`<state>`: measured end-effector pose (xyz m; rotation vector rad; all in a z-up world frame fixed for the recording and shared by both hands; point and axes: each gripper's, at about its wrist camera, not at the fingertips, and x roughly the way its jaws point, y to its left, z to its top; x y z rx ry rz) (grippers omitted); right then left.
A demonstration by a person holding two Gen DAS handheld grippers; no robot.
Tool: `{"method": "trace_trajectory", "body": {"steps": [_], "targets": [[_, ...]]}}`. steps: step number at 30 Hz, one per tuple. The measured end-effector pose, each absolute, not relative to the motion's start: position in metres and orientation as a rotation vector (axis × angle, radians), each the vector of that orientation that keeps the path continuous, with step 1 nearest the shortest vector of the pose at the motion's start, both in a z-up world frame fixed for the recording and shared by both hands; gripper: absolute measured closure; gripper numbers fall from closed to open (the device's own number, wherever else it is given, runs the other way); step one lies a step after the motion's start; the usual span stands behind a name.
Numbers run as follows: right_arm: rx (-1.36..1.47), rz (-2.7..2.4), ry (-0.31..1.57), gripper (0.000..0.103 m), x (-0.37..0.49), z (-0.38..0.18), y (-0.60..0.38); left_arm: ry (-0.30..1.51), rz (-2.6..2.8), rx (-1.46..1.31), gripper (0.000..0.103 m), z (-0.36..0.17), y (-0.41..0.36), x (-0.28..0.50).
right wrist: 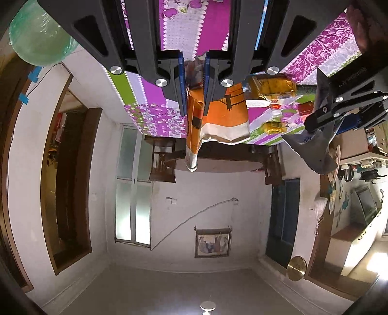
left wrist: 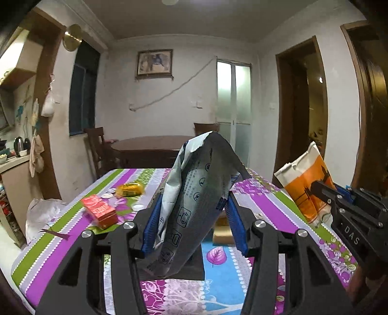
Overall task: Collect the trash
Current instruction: 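Carry both items to the green basin and open both tools to drop them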
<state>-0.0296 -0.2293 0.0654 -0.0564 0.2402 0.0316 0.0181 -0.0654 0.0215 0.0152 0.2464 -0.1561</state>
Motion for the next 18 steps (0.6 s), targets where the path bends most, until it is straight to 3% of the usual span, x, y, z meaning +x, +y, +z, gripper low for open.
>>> {"method": "trace_trajectory", "body": {"steps": [11,18], "targets": [[-0.059,0.041,0.248,0.091,-0.044,0.081,-0.238,0.284,-0.180,0.013,0.054,0.018,-0.062,0.024],[-0.047,-0.076,0.285,0.091,-0.053,0.096,-0.295,0.330,-0.300,0.046,0.054,0.019,-0.108,0.049]]}}
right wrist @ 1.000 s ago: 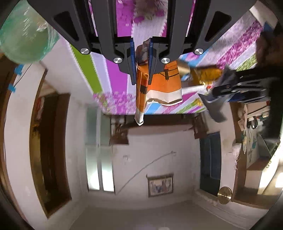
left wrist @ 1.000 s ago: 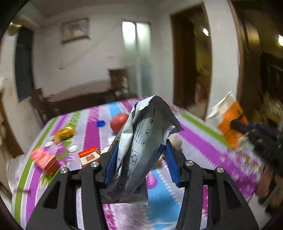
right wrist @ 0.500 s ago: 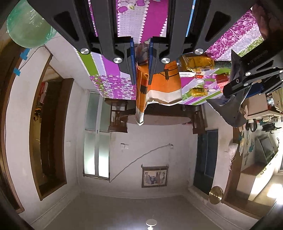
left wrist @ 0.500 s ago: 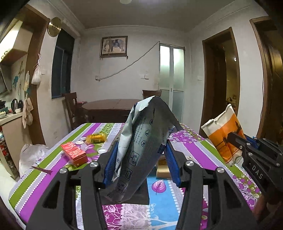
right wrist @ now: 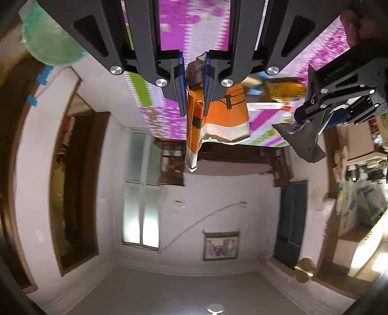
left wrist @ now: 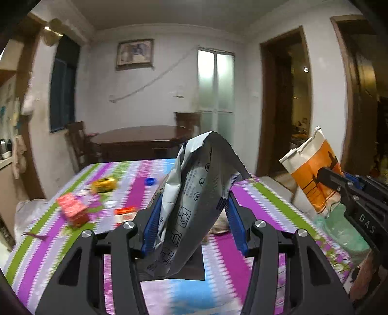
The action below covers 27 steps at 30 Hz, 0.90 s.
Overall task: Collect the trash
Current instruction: 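Carry both items to the green basin and open both tools to drop them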
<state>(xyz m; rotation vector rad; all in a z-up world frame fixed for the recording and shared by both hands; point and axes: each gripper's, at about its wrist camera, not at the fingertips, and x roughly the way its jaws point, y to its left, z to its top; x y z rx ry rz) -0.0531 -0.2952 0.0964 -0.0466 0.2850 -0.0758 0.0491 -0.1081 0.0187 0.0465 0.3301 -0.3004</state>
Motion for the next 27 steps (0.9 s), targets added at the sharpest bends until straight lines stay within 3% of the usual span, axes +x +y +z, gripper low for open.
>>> {"method": "trace_trajectory", "body": {"steps": [12,19,27], "targets": [[0.018,-0.382,0.478,0.091,-0.088,0.106,-0.497,0.490,-0.674,0.115,0.054,0.021,-0.278,0.079],[0.101,-0.479,0.680,0.091,-0.105,0.072,-0.604,0.670,-0.864,0.198,0.054,-0.012,-0.378,0.079],[0.161,-0.493,0.818,0.091,-0.110,0.009,-0.643,0.814,-0.926,0.288,0.054,-0.064,-0.440,0.077]]}}
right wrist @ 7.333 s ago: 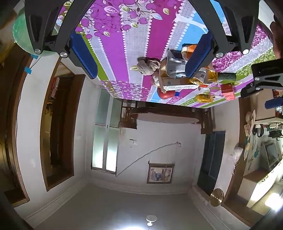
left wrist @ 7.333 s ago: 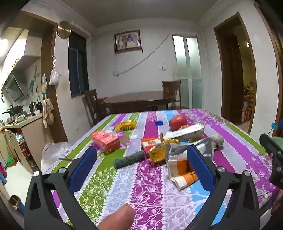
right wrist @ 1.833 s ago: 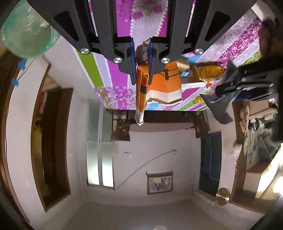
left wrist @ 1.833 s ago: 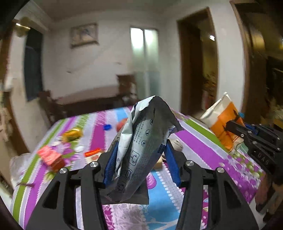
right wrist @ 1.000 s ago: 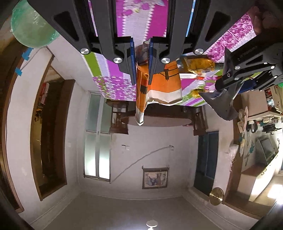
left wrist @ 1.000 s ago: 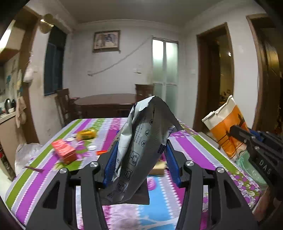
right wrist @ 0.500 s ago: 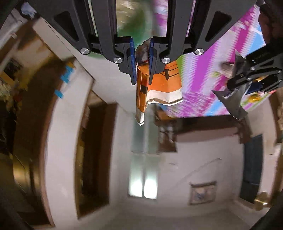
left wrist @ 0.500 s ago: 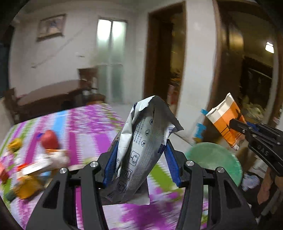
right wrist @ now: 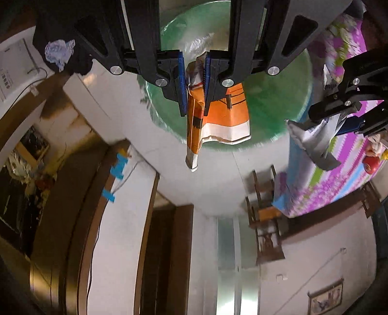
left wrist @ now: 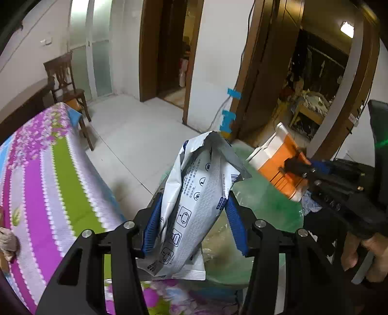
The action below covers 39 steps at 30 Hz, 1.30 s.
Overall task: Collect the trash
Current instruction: 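Carry both items to the green basin and open both tools to drop them, then grasp the gold wrapper with the left tool while the right tool grasps the grey sock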
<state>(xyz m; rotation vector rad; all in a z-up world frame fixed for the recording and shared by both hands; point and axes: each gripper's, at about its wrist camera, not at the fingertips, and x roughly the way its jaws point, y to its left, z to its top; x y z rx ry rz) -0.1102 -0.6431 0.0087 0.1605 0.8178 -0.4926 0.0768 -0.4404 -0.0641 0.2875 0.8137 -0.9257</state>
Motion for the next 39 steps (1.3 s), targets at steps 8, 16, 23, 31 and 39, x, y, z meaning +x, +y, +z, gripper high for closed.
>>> {"method": "trace_trajectory", "body": {"steps": [8,16,23,31,39], "targets": [[0.193,-0.483,0.843,0.091,-0.092,-0.030,-0.641,0.858,-0.932,0.270,0.054,-0.068,-0.461,0.087],[0.195,-0.482,0.836,0.091,-0.093,-0.022,-0.644,0.854,-0.924,0.254,0.051,-0.062,-0.460,0.089],[0.206,-0.504,0.796,0.067,-0.102,-0.018,-0.644,0.828,-0.874,0.248,0.016,-0.058,-0.455,0.089],[0.226,-0.503,0.732,0.051,-0.119,-0.006,-0.637,0.798,-0.875,0.247,0.015,-0.047,-0.435,0.084],[0.180,-0.357,0.506,0.018,-0.150,0.033,-0.548,0.712,-0.907,0.277,0.015,-0.026,-0.357,0.072]]}}
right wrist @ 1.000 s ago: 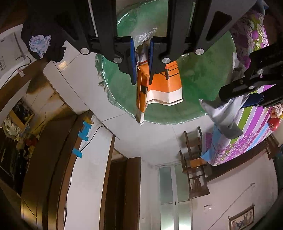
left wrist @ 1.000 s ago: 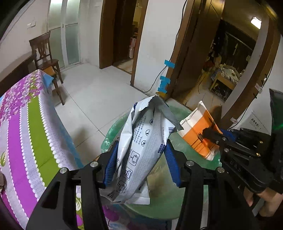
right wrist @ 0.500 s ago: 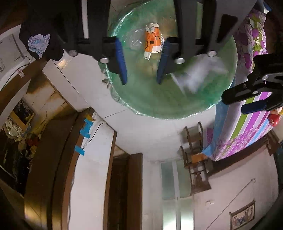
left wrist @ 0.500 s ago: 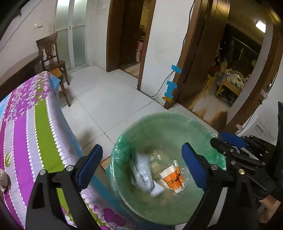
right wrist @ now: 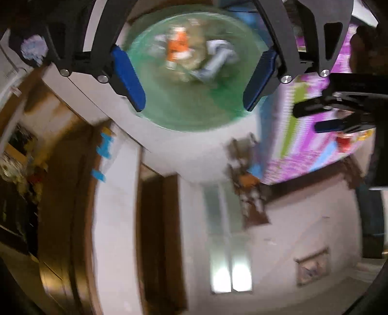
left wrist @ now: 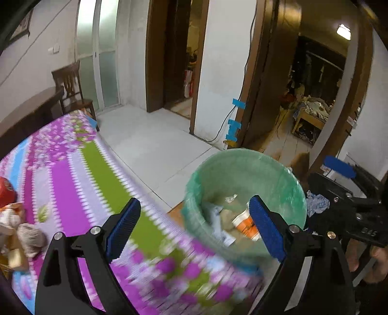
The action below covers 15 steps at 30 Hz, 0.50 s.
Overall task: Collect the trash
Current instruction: 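Grasp the gold wrapper with the left tool while the right tool grasps the grey sock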
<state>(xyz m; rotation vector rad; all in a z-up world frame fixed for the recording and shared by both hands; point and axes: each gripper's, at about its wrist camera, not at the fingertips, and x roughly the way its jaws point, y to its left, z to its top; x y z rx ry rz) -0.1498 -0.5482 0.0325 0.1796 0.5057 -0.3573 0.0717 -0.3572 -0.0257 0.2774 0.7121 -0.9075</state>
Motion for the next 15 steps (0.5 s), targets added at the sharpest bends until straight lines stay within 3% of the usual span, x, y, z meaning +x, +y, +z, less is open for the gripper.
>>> {"method": "trace_trajectory", "body": {"steps": [15], "targets": [[0.118,0.127,0.538,0.017,-0.074,0.015,-0.375,0.727,-0.543,0.305,0.015,-0.024,-0.071,0.140]]}}
